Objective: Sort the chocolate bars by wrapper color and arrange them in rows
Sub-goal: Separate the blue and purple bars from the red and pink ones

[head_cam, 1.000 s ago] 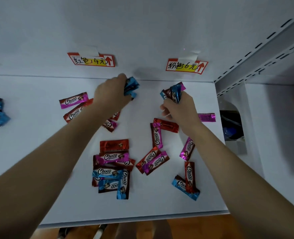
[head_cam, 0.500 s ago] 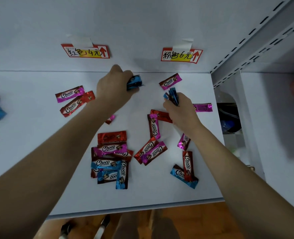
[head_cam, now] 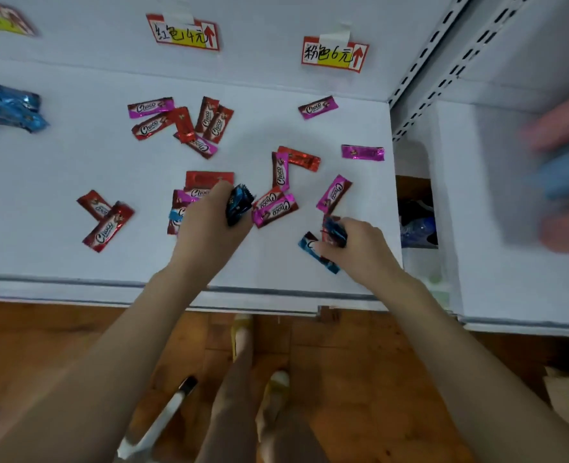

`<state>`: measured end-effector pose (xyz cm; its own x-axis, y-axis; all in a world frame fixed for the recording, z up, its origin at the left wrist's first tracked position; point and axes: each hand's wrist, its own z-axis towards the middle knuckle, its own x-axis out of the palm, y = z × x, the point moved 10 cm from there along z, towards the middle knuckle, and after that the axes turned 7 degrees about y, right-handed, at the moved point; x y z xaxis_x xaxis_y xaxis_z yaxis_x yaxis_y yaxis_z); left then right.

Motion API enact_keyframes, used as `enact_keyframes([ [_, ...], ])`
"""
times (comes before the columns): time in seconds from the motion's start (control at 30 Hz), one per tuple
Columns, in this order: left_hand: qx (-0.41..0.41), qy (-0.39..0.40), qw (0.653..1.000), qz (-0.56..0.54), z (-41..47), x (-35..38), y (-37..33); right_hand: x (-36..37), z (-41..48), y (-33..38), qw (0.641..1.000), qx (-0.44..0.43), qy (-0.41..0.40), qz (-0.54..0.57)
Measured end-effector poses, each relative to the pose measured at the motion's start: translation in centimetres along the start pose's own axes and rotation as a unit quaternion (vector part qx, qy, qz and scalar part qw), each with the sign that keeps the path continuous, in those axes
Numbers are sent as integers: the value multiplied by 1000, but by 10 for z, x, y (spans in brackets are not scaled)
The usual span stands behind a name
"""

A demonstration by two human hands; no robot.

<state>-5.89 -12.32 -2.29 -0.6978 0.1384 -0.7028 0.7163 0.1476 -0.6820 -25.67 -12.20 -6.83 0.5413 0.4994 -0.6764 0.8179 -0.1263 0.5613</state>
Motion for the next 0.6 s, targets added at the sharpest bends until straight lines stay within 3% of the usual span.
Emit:
enact_keyframes([
  [0.33,-74,0,997,15,-79,6,31,11,-1,19,985,-29,-29,-169],
  [0.5,-99,-6,995,16,-84,2,42,13,12,21,982,-21,21,-185],
  [0.6,-113,-13,993,1,-78,3,45,10,15,22,990,-23,18,-137],
])
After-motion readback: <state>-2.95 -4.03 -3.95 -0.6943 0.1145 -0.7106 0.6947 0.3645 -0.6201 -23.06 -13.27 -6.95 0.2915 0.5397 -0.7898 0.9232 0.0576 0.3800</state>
